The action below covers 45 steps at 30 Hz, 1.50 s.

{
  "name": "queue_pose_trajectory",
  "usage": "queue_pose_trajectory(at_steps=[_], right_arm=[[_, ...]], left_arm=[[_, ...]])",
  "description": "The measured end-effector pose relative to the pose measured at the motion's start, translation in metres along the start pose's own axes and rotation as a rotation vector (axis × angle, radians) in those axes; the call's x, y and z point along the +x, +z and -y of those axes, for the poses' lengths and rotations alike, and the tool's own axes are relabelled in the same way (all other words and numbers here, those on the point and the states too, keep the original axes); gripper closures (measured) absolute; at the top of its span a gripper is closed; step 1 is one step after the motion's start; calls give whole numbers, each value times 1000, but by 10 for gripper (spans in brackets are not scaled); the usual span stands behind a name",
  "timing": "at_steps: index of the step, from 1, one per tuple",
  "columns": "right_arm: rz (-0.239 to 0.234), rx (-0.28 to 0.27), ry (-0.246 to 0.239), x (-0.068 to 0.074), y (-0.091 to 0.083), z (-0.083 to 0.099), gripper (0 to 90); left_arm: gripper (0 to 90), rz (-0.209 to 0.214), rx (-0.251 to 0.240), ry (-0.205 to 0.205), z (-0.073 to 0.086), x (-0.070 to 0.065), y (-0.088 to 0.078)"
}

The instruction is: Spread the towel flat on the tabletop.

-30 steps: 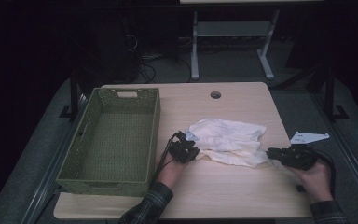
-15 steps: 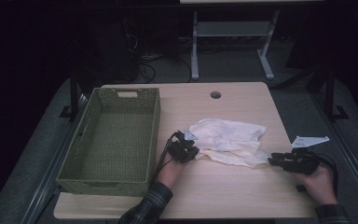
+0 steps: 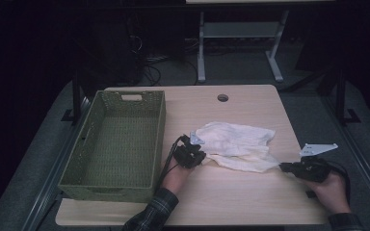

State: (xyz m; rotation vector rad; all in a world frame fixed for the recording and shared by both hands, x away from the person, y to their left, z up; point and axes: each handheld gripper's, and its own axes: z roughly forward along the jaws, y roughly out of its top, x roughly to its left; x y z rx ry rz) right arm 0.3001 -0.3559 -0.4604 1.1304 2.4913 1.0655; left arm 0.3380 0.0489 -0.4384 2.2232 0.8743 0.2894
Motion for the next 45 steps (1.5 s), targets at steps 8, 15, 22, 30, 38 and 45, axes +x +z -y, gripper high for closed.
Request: queue_pose_trajectory(at_steps=[8, 15, 22, 30, 38, 45], right_arm=[[17, -73, -22, 8, -25, 4, 866], [5, -93, -24, 18, -38, 16, 865], [-25, -93, -49, 32, -44, 28, 865], [-54, -66, -56, 46, -48, 43, 864], [-73, -73, -57, 46, -46, 44, 756], [-46, -86, -52, 37, -44, 34, 740]], left_arm=[[847, -8, -54, 25, -2, -20, -28], [849, -21, -61, 32, 10, -31, -40], [850, -27, -56, 34, 25, -44, -52], [848, -5, -20, 27, 43, -55, -57], [751, 7, -25, 15, 44, -54, -58], [663, 10, -29, 20, 39, -48, -52]])
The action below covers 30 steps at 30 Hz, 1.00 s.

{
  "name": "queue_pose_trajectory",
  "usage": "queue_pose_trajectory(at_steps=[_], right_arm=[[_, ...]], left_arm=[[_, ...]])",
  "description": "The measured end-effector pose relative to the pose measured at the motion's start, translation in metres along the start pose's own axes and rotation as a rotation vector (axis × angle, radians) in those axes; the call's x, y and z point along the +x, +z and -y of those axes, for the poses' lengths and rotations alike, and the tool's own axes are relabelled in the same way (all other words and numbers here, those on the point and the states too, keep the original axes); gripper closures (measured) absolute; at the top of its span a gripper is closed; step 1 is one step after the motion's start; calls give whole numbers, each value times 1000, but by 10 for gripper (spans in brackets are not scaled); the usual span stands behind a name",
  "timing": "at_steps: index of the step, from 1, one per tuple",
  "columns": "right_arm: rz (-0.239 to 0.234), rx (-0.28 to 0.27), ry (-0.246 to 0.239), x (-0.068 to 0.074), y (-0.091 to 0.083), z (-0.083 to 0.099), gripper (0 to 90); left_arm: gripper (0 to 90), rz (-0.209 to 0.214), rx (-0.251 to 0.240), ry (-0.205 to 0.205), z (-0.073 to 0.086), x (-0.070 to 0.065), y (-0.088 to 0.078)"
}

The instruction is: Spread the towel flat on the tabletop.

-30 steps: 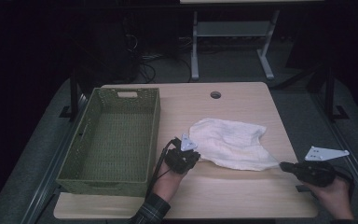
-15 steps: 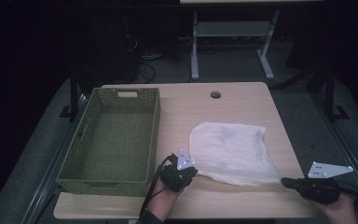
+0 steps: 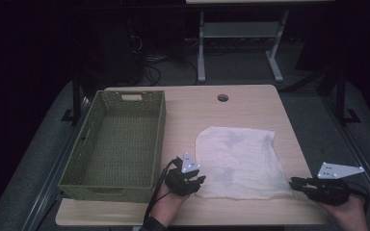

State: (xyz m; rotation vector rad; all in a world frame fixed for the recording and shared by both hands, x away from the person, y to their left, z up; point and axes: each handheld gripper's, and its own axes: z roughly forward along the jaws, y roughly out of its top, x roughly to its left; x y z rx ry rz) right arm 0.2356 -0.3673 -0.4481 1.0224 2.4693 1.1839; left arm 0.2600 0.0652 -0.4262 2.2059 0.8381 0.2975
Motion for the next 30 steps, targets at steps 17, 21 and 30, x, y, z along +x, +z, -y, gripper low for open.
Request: queue_pose_trajectory(at_steps=[17, 21, 30], right_arm=[[27, -10, -5, -29, 26, -30, 730], [35, -16, -6, -34, 32, -36, 724], [46, -24, -3, -43, 42, -48, 724]], left_arm=[[611, 17, -5, -1, -28, 29, 33], [611, -1, -10, -10, -34, 38, 37], [611, -26, -16, -19, -45, 49, 50]])
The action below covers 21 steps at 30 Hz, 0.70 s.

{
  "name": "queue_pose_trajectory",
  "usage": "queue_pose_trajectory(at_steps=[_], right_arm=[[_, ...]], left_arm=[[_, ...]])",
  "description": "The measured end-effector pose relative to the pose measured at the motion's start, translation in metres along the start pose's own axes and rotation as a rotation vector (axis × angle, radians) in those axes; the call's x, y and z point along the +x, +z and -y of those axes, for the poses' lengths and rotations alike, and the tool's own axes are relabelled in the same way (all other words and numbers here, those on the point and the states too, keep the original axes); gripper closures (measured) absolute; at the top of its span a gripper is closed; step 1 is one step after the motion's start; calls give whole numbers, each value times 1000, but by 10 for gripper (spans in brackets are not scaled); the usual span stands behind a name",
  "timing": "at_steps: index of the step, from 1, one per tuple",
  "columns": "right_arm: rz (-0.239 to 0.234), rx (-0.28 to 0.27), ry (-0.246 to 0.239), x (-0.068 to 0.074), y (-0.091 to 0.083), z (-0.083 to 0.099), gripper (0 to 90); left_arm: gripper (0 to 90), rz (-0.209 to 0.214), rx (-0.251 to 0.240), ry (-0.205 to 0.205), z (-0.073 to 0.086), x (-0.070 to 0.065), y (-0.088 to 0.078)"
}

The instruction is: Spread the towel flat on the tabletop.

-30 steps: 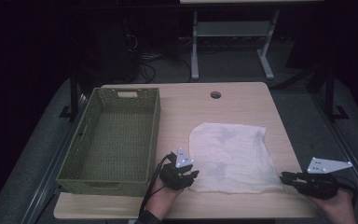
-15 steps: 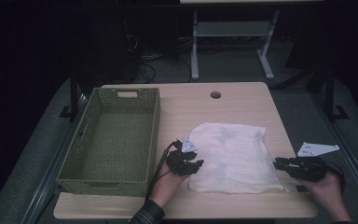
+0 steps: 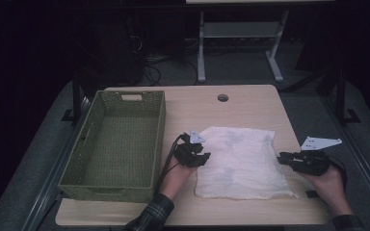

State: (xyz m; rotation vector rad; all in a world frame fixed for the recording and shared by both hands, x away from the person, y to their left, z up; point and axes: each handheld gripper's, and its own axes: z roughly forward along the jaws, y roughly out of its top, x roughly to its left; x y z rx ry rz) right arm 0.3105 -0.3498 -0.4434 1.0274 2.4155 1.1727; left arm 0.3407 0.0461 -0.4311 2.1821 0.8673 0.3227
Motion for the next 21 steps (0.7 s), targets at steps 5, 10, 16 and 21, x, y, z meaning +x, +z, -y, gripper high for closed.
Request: queue_pose_trajectory(at_steps=[5, 10, 16, 21], right_arm=[[1, -5, 2, -5, 5, -5, 720], [7, -8, 2, -9, 9, -10, 714], [3, -13, 10, -13, 14, -14, 714], [1, -14, 10, -17, 19, -17, 714]], left_arm=[[611, -22, -2, -8, -6, 7, 5], [612, -56, -12, -20, -14, 17, 13], [613, -88, -10, -23, -21, 29, 25], [622, -122, -20, -37, -30, 43, 40]])
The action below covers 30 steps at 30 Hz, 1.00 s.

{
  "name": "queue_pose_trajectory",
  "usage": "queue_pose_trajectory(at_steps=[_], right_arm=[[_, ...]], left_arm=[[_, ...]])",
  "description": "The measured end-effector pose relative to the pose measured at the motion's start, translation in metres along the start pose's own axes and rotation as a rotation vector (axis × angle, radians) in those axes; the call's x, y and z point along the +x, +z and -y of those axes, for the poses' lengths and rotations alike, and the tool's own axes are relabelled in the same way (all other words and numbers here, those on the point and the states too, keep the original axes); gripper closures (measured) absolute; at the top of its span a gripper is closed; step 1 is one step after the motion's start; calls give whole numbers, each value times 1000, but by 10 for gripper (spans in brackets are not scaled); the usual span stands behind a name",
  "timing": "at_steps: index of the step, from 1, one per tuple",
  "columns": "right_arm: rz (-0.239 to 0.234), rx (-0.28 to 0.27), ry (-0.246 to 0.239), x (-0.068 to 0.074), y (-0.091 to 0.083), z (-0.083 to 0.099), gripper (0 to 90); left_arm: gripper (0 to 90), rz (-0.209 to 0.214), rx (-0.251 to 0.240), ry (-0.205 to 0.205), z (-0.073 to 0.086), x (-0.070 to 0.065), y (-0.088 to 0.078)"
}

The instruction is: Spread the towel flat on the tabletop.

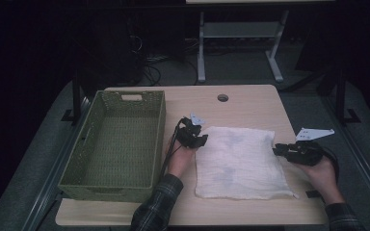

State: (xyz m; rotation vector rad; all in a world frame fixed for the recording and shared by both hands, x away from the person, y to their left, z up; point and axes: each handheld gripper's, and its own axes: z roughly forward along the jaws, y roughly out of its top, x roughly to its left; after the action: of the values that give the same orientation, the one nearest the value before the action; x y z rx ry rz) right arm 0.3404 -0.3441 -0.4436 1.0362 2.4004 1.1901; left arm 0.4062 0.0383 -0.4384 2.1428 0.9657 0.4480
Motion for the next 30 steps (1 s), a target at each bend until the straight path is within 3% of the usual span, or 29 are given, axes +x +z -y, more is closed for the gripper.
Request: queue_pose_trajectory(at_steps=[3, 6, 10, 14, 17, 19, 23, 27, 30], right_arm=[[0, 6, -3, 0, 1, 0, 714], [-5, 5, 0, -1, 1, 1, 714], [-5, 4, 6, -1, 0, 2, 714], [-2, 5, 12, -3, -1, 2, 714], [-2, 3, 5, -2, -1, 2, 714], [-2, 3, 4, -2, -1, 2, 714], [7, 8, 15, -2, -1, 2, 722], [13, 17, 13, -3, 2, 4, 737], [15, 24, 17, -3, 3, 4, 737]], left_arm=[[632, -1, 2, -27, -6, 11, 17], [645, -9, 25, -28, -9, 17, 29], [666, 16, 32, -51, -9, 24, 42], [798, 43, 56, -54, -7, 25, 48], [886, 56, 47, -42, -8, 23, 47], [890, 59, 39, -39, -9, 21, 44], [894, 68, 14, 9, -13, 8, 34], [894, 111, -2, 41, -15, -8, 31], [893, 147, 20, 93, -14, -22, 33]])
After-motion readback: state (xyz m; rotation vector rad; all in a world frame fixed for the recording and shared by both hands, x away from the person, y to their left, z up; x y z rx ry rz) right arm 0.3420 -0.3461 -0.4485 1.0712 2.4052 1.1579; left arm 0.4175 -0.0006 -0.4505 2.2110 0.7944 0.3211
